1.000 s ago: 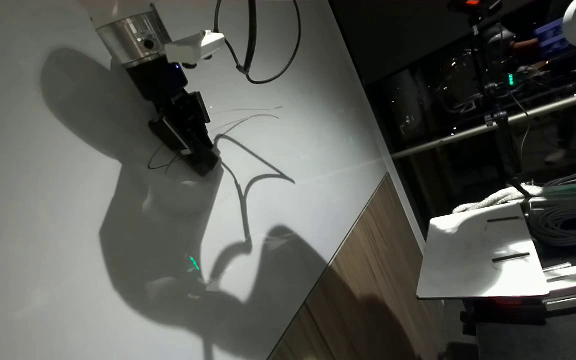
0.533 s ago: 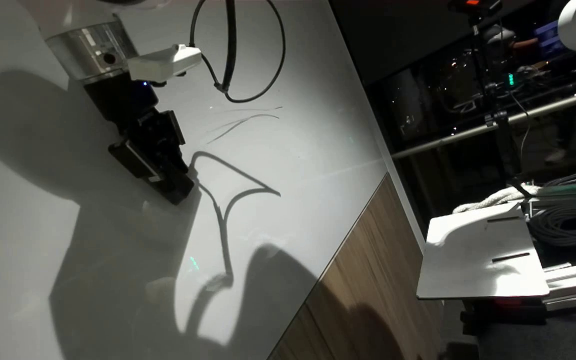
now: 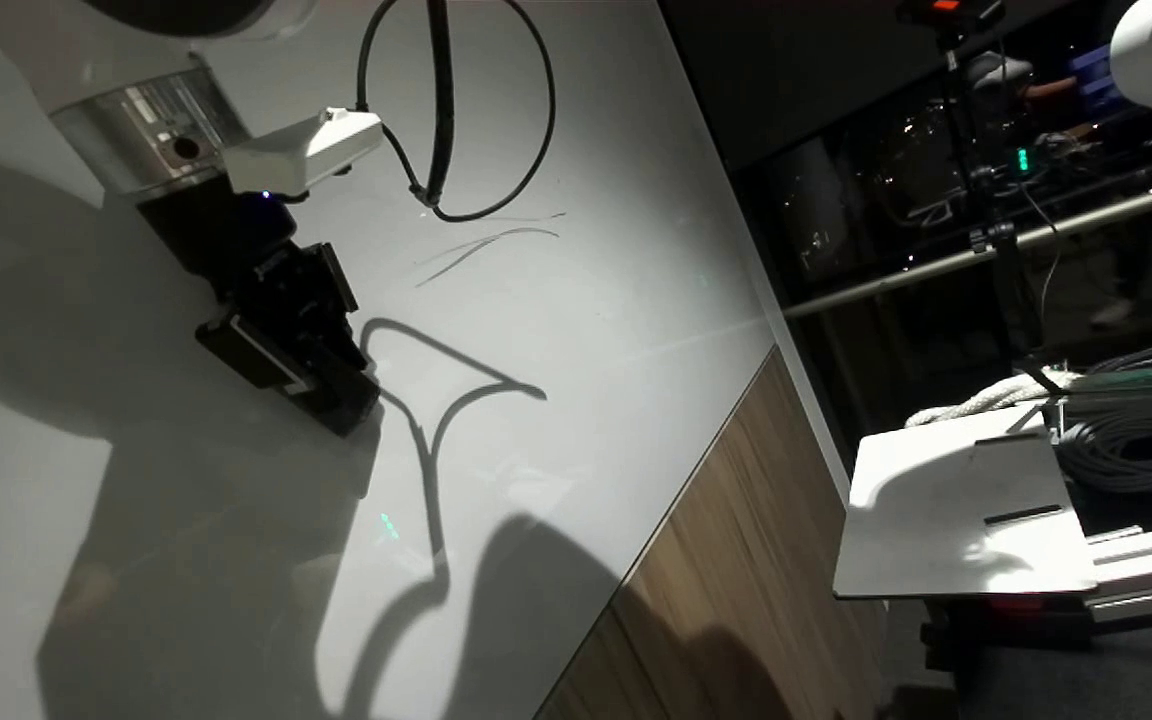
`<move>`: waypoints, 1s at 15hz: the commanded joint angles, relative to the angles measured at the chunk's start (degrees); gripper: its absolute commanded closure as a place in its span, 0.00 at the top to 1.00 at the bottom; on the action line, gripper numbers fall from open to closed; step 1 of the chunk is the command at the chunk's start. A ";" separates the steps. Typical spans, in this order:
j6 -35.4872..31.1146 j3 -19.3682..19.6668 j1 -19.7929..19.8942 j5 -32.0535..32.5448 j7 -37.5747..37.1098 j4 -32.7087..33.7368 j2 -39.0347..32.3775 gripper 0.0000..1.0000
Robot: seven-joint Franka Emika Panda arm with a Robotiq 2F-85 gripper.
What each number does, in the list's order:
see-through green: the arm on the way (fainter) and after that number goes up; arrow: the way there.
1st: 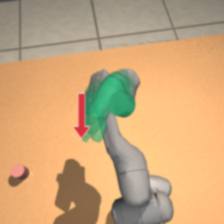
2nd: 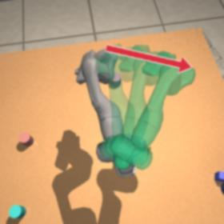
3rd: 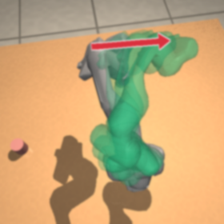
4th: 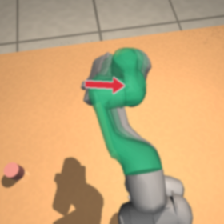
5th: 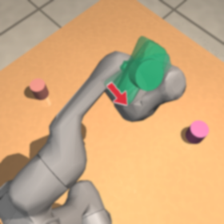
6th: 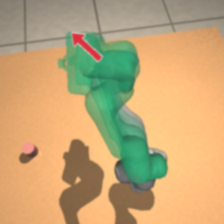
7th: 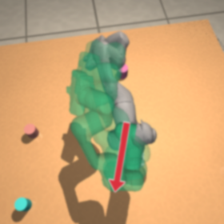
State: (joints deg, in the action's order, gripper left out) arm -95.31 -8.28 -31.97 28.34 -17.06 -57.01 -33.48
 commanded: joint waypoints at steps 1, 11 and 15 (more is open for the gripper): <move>0.38 1.74 1.74 1.70 1.66 1.21 0.23 0.37; -1.85 6.23 9.71 1.07 0.78 -17.30 17.73 0.36; -5.78 9.26 14.81 0.36 0.49 -27.27 25.38 0.36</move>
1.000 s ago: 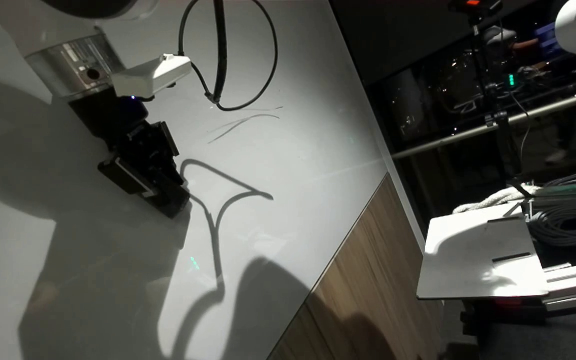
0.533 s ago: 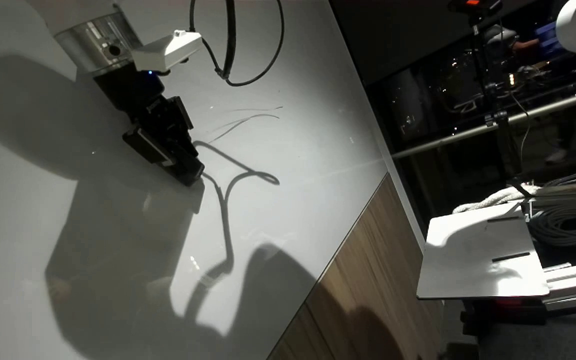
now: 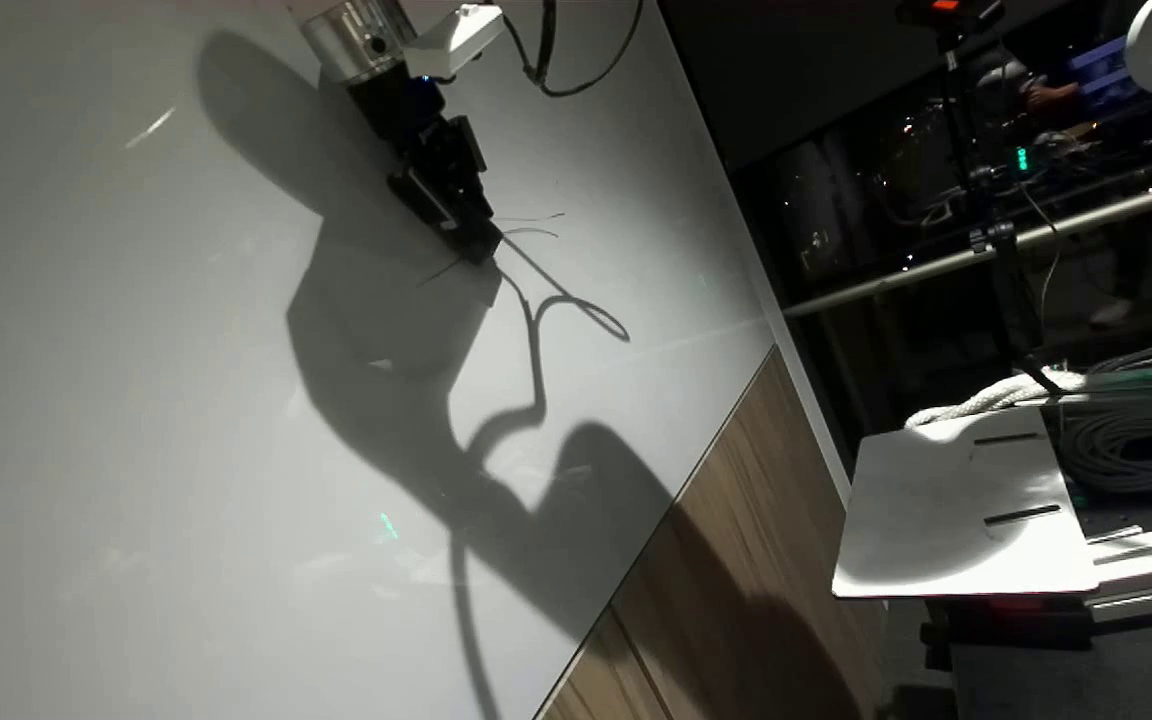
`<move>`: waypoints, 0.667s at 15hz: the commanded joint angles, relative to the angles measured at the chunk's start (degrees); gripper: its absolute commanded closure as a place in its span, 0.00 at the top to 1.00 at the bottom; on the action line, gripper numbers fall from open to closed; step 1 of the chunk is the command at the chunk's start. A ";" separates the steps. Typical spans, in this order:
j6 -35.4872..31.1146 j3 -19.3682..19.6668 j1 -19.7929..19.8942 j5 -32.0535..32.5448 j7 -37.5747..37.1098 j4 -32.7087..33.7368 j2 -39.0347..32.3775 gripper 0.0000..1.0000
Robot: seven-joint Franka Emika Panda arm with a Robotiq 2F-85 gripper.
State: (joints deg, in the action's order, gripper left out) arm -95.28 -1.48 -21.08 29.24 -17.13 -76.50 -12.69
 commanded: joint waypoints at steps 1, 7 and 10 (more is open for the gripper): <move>-7.37 3.25 5.04 -0.61 0.27 -10.27 5.97 0.36; -14.67 2.48 13.26 -0.47 -1.20 -21.00 10.27 0.35; -17.27 2.21 14.66 0.59 -1.67 -22.87 10.56 0.35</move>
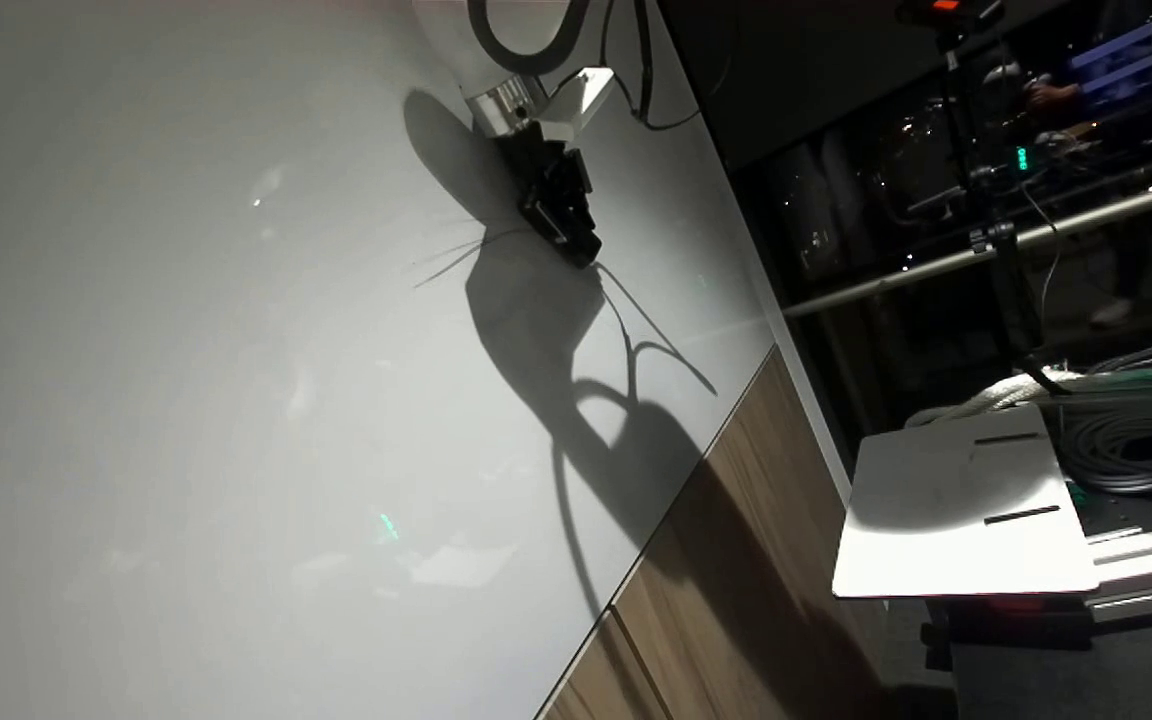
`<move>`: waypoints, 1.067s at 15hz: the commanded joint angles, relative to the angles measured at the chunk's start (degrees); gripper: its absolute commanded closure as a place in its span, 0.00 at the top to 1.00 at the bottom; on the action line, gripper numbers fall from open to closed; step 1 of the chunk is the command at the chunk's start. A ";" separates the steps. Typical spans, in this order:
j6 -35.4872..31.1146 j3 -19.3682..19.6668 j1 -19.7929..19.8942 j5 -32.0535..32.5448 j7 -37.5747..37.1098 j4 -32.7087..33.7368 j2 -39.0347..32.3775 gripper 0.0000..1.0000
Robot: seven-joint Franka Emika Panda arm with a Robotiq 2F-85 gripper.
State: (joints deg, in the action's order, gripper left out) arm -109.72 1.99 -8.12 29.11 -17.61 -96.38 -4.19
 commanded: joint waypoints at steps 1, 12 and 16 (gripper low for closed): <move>-3.42 -1.23 2.08 1.10 -1.06 -3.17 2.32 0.34; -3.15 -6.29 0.67 1.15 -0.91 7.62 -0.18 0.33; -0.52 -8.94 -1.21 2.04 -1.53 12.15 -5.14 0.34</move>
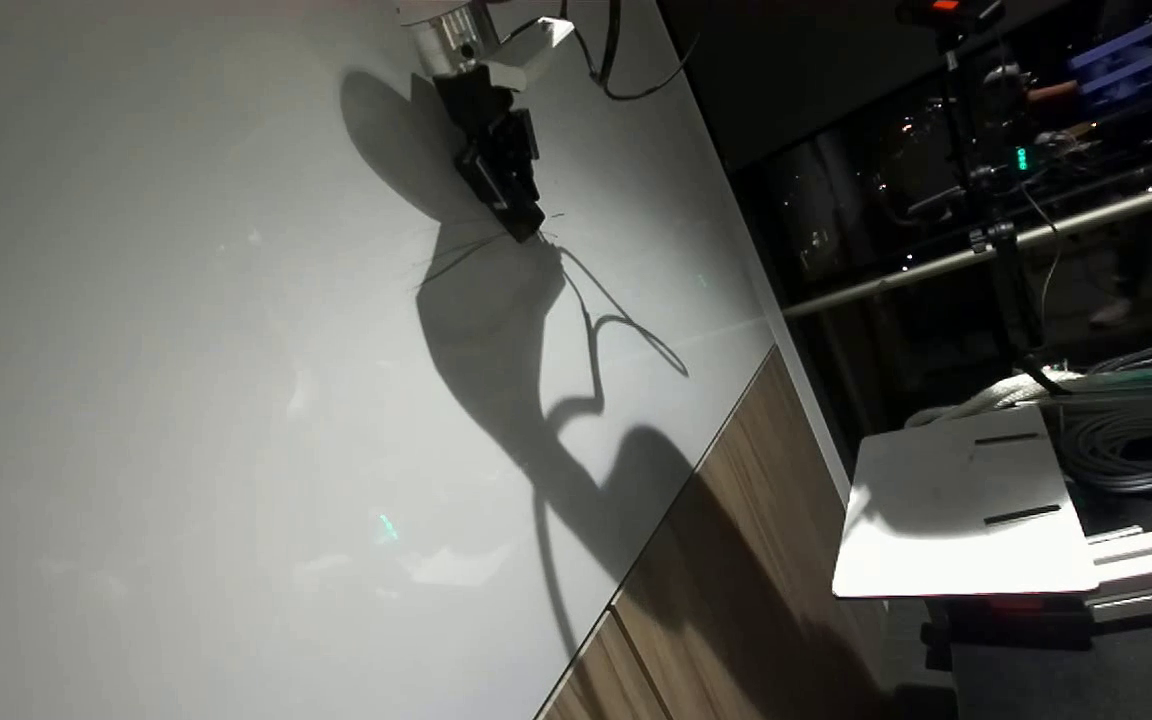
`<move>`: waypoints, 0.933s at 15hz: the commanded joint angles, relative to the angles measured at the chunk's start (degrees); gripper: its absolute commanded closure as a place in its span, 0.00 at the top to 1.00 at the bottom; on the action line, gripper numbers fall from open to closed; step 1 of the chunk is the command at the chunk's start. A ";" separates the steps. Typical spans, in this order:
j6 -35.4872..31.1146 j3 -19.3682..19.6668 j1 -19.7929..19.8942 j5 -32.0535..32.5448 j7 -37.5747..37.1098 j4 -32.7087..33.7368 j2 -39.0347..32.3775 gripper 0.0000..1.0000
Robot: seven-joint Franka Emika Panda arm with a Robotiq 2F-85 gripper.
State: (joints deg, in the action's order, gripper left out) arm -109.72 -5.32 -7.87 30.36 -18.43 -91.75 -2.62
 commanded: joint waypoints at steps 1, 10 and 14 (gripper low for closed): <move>0.66 -2.05 -2.11 1.14 -0.81 9.21 -7.96 0.34; 11.00 -4.28 -12.08 2.74 -1.58 26.13 -19.96 0.37; 12.94 -3.42 -16.71 3.01 -0.77 32.22 -25.37 0.39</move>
State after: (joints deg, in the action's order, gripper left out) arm -95.01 -9.24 -22.48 31.22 -21.09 -69.72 -19.80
